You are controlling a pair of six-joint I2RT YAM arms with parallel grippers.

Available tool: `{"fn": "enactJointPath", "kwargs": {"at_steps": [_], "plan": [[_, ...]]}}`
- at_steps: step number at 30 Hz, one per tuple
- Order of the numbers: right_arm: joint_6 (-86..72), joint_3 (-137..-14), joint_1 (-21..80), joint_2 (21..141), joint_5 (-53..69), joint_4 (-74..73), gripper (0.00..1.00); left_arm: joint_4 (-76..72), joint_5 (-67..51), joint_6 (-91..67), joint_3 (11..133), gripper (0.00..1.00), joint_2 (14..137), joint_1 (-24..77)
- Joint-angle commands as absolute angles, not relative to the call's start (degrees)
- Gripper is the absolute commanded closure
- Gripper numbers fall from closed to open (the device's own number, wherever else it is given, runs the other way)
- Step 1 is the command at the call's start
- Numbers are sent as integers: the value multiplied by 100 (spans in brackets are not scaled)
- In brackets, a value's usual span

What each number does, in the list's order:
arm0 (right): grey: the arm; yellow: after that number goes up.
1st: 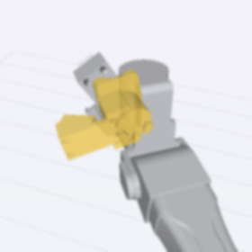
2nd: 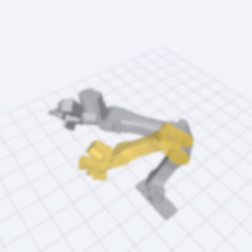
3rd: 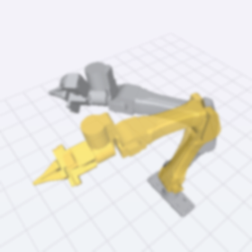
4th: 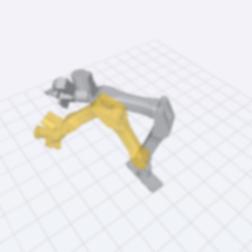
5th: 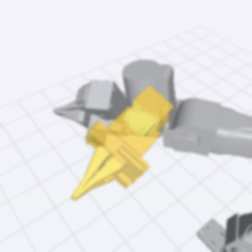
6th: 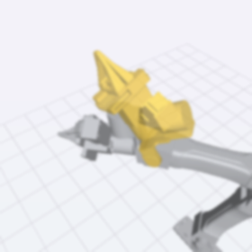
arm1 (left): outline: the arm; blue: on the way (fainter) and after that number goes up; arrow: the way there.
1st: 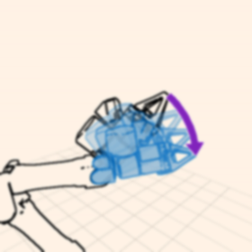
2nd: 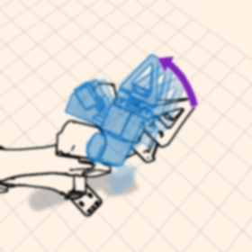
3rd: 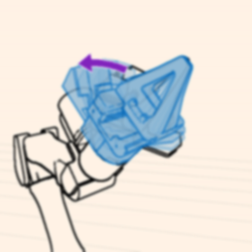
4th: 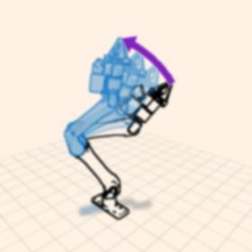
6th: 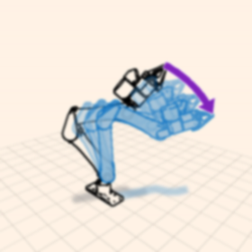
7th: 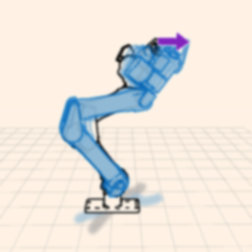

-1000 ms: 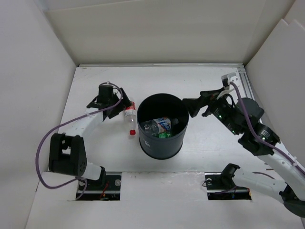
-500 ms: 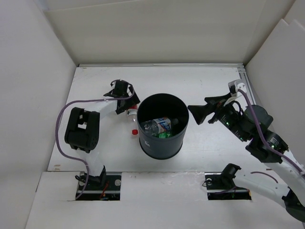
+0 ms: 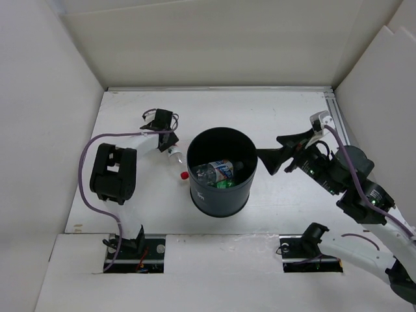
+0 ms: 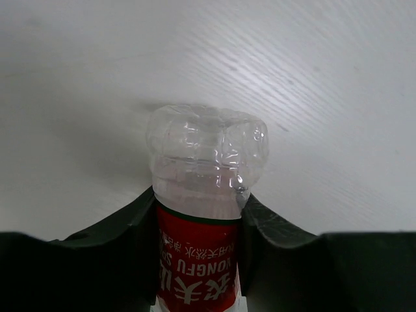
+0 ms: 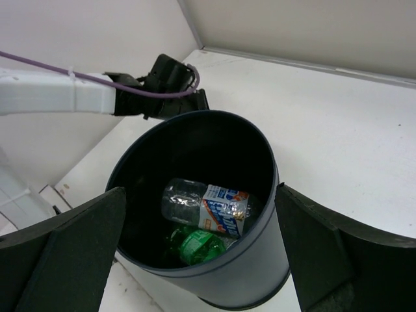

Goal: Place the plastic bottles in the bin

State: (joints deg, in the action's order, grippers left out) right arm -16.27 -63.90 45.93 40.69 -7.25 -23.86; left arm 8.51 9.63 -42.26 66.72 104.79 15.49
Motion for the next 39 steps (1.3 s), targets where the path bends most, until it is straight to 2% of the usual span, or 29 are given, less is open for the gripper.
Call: {"fn": "enactJointPath", "kwargs": {"at_steps": [1, 5, 8, 11, 12, 14, 15, 19, 22, 28, 37, 38, 39], "plan": [[-1635, -6346, 4632, 4087, -326, -2162, 0, 1606, 1921, -4473, 6600, 100, 9600, 1231], [-1635, -6415, 4632, 4087, 175, -1767, 0, 2187, 2855, -4605, 6942, 100, 8431, 1230], [-1582, -6556, 4632, 4332, 570, -1477, 0, 2207, 2971, -4282, 7268, 100, 7499, 1230], [-1582, -6627, 4693, 4709, 1185, -1012, 0, 1812, 2270, -3344, 7653, 100, 6797, 1230], [-1582, -6714, 4693, 4833, 1317, -872, 0, 1741, 1485, -3148, 7768, 100, 6672, 1230], [-1582, -6942, 4816, 5270, 1616, -520, 0, 1662, 681, -2919, 8093, 100, 6383, 1230], [-1582, -7048, 4816, 5439, 1687, -397, 0, 1435, -246, -2735, 8095, 100, 6294, 1230], [-1521, -7847, 4975, 6352, 1915, -53, 0, 932, -2182, -2829, 8340, 100, 6030, 1230], [-1521, -8568, 5036, 7126, 2241, 149, 0, 511, -3221, -3154, 8324, 100, 5881, 1230], [-1986, -9491, 5343, 8303, 2497, 650, 0, -455, -4111, -3981, 7902, 100, 5415, 1230], [-2223, -10107, 5835, 9456, 2171, 913, 0, -1828, -4500, -5019, 7427, 100, 5212, 1230], [-2319, -10055, 5836, 9457, 2223, 1001, 3, -1828, -4500, -5071, 7427, 100, 5212, 1230], [-2381, -10002, 5836, 9518, 2224, 1115, 12, -1889, -4500, -5071, 7427, 100, 5212, 1230]]}}
